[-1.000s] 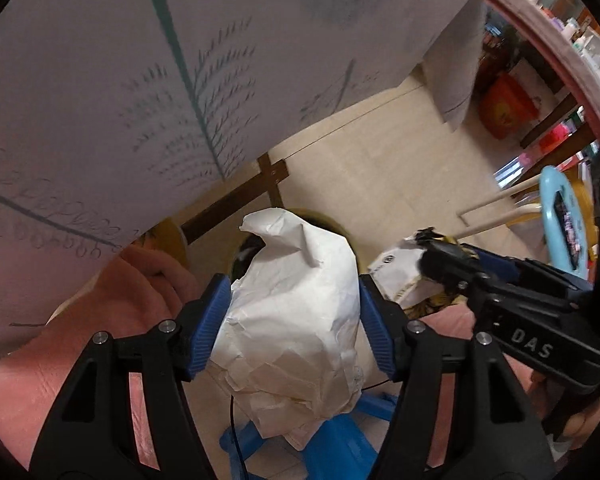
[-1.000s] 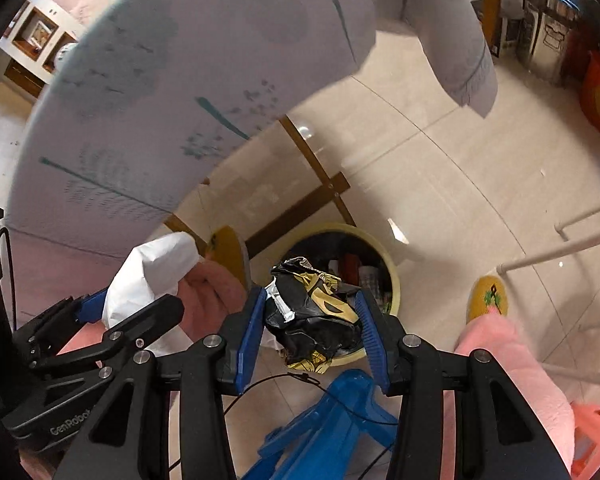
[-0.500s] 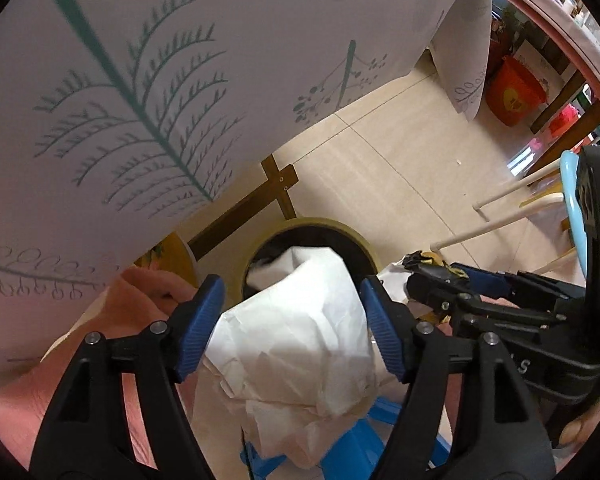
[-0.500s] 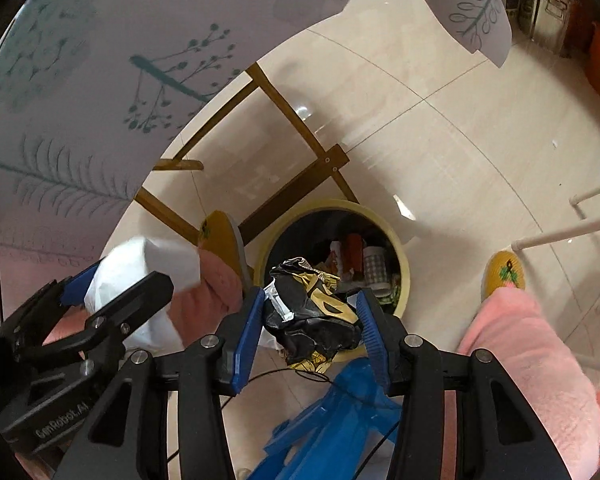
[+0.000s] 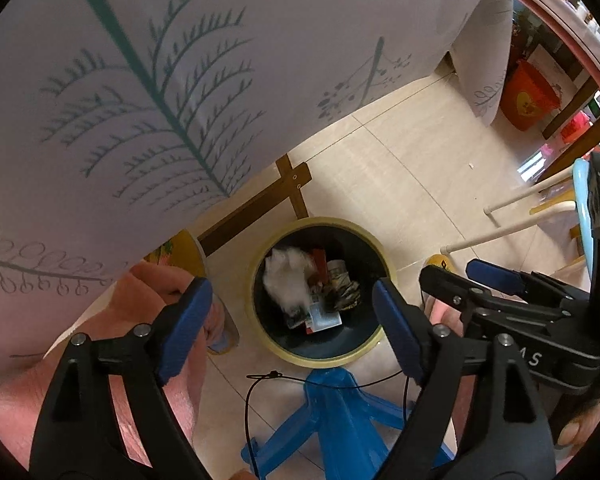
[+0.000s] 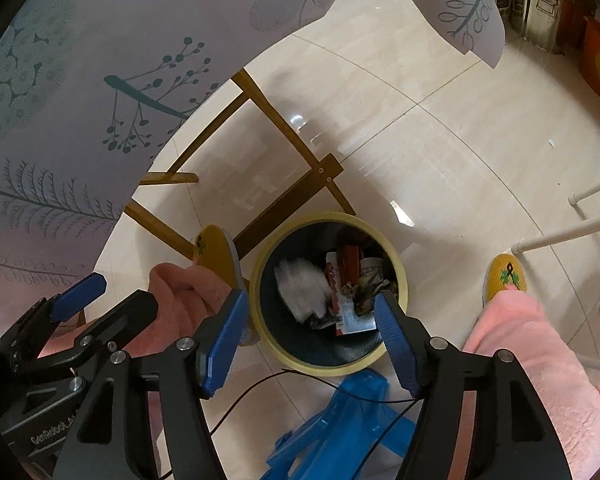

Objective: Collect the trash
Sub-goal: 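Open both tools over the bin to drop the tissue and wrapper, then raise both tools back over the table toward the plastic bag and snack packet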

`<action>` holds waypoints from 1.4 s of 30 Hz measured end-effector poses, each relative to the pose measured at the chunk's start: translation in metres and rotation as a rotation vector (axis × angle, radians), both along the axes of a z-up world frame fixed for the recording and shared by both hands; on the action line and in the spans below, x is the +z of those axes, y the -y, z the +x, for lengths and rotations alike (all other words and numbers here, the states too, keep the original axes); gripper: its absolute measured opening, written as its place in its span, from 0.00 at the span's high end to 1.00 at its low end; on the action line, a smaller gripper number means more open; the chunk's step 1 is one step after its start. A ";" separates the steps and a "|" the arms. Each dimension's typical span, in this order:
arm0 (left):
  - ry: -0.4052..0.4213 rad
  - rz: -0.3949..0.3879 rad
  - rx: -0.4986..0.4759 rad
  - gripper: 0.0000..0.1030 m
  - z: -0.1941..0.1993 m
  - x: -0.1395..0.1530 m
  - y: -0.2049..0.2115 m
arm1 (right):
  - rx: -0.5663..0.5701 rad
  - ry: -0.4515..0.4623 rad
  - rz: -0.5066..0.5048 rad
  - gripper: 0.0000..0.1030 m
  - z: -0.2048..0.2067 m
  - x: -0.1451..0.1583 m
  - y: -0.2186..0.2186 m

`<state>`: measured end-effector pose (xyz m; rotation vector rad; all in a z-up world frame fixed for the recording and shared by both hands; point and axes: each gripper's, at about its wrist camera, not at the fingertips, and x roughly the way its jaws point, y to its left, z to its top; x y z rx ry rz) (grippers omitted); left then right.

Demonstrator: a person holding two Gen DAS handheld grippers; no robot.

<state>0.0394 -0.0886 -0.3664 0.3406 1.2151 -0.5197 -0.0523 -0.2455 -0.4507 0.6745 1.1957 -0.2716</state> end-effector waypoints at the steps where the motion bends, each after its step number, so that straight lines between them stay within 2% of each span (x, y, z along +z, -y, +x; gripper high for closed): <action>1: 0.000 0.000 0.003 0.22 0.000 -0.001 -0.002 | 0.000 0.000 -0.003 0.35 -0.001 0.000 0.000; 11: 0.010 -0.001 0.012 0.22 -0.002 0.003 -0.007 | 0.013 -0.007 -0.017 0.35 -0.004 0.001 -0.004; 17: 0.024 -0.007 -0.001 0.22 -0.007 0.015 -0.008 | 0.013 -0.003 -0.028 0.35 -0.007 0.006 -0.007; 27: 0.069 -0.046 -0.027 0.22 -0.022 0.055 -0.016 | 0.031 0.036 -0.058 0.35 -0.013 0.032 -0.014; 33: 0.113 -0.088 -0.034 0.22 -0.030 0.096 -0.028 | 0.017 0.090 -0.060 0.35 -0.019 0.070 -0.013; 42: 0.171 -0.170 0.022 0.22 -0.024 0.177 -0.054 | -0.028 0.210 -0.089 0.35 -0.025 0.161 0.002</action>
